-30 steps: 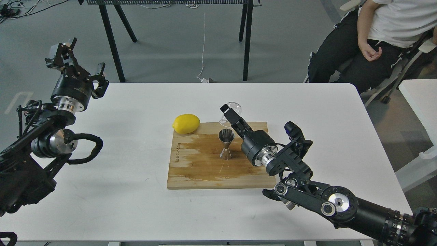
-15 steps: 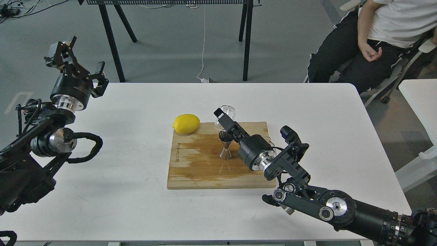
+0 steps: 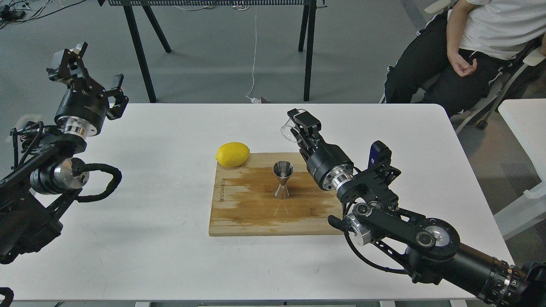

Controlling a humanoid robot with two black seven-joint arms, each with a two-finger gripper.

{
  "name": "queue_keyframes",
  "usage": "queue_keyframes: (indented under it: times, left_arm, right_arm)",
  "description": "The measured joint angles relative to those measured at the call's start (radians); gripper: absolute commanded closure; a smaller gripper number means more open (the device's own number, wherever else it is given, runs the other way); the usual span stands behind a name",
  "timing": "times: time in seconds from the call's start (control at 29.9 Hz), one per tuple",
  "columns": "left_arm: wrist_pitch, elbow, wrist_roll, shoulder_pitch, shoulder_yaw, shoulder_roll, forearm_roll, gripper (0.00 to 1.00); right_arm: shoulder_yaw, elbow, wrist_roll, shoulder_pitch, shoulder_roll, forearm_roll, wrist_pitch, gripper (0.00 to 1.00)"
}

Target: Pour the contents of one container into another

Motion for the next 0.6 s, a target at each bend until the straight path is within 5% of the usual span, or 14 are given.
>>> queue_keyframes:
  times: [0.6]
  left_arm:
    - [0.002,-0.003,0.000,0.000,0.000,0.004,0.000,0.00]
  right_arm:
    - [0.650,0.074,-0.171,-0.281,-0.003,0.685,0.000,0.71]
